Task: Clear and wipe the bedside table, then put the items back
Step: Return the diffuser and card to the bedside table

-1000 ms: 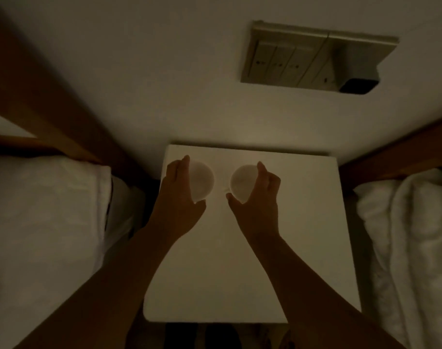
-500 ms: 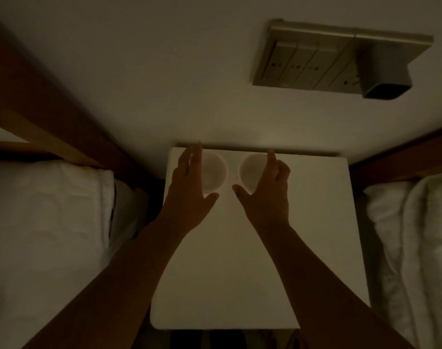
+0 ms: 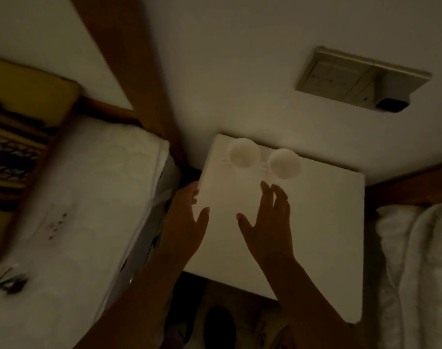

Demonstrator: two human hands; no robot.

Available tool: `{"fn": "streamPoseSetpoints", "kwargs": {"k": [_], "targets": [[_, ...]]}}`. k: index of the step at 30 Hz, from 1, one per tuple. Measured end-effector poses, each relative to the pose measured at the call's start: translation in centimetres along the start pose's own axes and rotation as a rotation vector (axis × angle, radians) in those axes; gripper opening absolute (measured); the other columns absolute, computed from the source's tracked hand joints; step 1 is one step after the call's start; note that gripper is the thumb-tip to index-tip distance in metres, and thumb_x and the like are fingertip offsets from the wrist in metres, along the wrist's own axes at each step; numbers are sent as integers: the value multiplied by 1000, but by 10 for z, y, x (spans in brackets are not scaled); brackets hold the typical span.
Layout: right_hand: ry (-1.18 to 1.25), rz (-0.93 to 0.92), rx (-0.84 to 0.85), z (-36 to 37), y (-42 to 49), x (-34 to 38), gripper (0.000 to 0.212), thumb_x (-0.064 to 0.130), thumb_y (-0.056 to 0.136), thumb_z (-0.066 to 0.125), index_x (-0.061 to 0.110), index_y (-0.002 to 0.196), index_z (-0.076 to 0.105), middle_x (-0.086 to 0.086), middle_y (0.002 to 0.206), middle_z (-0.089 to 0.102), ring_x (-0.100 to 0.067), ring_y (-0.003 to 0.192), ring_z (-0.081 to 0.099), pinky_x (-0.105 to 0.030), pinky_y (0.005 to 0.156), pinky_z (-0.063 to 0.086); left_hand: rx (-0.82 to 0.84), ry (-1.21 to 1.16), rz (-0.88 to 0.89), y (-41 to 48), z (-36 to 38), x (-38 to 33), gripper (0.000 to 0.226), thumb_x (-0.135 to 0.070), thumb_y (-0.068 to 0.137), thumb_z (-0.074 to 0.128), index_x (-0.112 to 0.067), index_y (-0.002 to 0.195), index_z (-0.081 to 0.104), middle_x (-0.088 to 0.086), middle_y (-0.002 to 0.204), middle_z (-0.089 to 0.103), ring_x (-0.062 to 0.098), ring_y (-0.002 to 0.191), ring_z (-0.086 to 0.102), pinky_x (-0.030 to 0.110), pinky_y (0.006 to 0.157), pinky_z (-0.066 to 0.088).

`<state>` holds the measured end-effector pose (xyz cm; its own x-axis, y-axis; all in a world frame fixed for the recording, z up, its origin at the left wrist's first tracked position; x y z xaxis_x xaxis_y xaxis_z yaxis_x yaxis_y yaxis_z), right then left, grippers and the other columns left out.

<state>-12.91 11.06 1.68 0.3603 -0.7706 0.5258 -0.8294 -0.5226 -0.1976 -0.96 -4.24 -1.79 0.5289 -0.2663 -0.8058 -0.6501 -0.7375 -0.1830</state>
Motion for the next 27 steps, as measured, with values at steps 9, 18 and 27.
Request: {"fn": "streamPoseSetpoints", "kwargs": {"k": [9,18,27], "targets": [[37,-336,332,81,-82,107,77,37,92,61,20,153,18,-3,156,19,-19,140,30,-34,109,39,-191,20,-283,-119,-96,91,30,-27,97,51,-27,127,55,-14,98,61,-2,79,58,8,68,39],[-18,-570,596,189,-137,218,72,35,93,61,18,151,22,-7,150,30,-23,132,41,-38,107,43,-466,81,-530,-212,-208,198,27,-30,89,65,-30,115,59,-22,85,56,-5,79,57,13,71,46],[-150,-727,435,260,-101,306,97,39,82,73,24,154,9,-11,159,5,-35,138,27,-46,103,42,-617,-91,-584,-215,-268,278,88,-31,77,78,-26,148,25,-2,144,41,17,123,50,39,98,50]]}}
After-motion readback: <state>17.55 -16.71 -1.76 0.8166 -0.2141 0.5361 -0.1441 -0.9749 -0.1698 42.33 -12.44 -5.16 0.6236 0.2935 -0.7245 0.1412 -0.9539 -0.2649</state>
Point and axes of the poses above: each hand's wrist, its own y-axis towards the middle knuckle, its own z-axis out of the palm, x = y × z, the point moved 7 cm from there along y, towards the middle knuckle
